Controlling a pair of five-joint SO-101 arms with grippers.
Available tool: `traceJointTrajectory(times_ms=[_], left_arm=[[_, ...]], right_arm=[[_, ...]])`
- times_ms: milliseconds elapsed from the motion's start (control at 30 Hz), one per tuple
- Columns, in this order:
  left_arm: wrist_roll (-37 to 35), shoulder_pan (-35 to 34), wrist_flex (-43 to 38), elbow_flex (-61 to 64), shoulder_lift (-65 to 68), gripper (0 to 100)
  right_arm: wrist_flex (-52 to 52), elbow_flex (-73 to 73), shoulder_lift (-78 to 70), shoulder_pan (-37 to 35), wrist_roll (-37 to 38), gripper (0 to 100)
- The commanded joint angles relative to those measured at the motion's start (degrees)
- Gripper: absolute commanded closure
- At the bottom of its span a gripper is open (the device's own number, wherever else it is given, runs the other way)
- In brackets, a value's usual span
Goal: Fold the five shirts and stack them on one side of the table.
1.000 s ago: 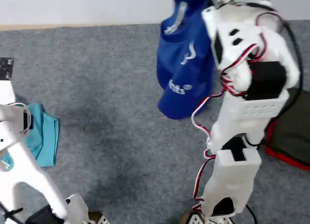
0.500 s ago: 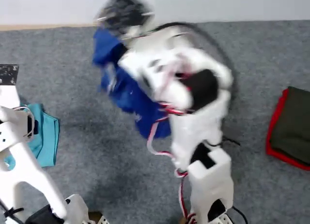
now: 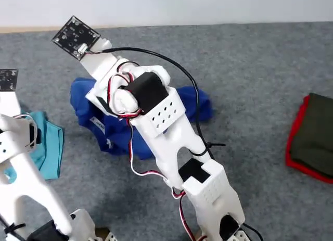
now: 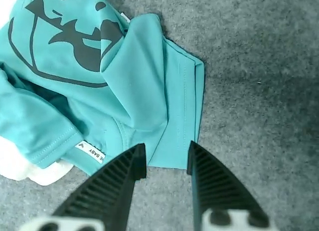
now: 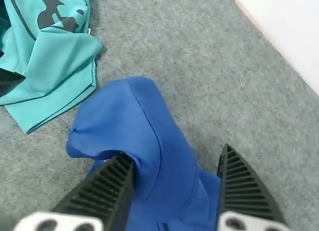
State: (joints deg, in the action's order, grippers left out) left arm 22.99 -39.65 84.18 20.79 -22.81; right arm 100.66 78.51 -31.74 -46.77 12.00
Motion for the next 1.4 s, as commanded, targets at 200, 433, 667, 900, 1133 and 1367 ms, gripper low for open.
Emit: traceJointTrajectory(times_ms=[200,433,667,900,1133,1367], left_arm=[[-0.44,5.1,-0.7,-0.57,-2.02,86],[-0.53,8.26,-0.88,-0.57,-2.02,86],[-0.53,8.26,-0.88,-0.4,-1.67,86],[-0.53,8.7,-0.88,-0.31,-1.58,86],[-0.53,9.67,-0.88,-0.31,-1.58,86],[-0.53,9.85,-0.88,-0.31,-1.58,86]], right_arm=[[2.33,-19.34,9.98,0.4,1.23,86.4],[2.24,-45.63,19.47,-3.47,4.22,86.6],[2.24,-54.77,23.96,-3.38,4.22,86.5],[2.24,-65.67,27.21,-4.44,5.45,86.6],[2.24,-75.16,26.86,1.1,7.65,86.6],[2.07,-72.35,38.37,6.99,7.65,86.6]])
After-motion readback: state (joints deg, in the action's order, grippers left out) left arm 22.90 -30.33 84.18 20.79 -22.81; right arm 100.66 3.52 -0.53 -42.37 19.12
